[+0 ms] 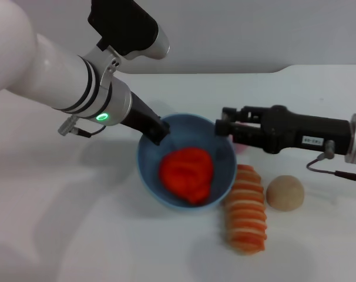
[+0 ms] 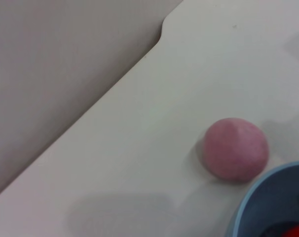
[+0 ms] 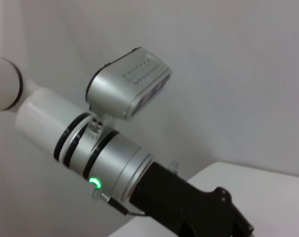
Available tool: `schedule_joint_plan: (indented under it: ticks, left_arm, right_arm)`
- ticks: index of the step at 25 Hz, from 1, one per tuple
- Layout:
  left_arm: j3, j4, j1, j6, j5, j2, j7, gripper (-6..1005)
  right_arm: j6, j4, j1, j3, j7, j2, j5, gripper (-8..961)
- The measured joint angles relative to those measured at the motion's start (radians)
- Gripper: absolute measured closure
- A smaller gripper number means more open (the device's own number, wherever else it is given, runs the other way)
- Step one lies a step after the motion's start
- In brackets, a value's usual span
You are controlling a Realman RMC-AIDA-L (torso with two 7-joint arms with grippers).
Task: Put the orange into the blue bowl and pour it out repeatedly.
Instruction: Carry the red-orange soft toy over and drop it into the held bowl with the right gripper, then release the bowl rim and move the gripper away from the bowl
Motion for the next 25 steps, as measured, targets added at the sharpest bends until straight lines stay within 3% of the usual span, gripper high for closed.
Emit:
schedule_joint_plan:
  ticks: [11,25]
  left_arm:
    - [0.052,-0.056,-0.007,0.022,-0.024,0.001,0.000,905]
    - [0.070,-0.050,-0.001,-0.005,-0.021,0.005,-0.058,880]
  right_arm:
    - [-0.002,-0.007,-0.047,0.059,-0.004,0.000,0.031,383]
    - [0.008,0.001,-0.046,0.059,-0.035,0.000,0.028,365]
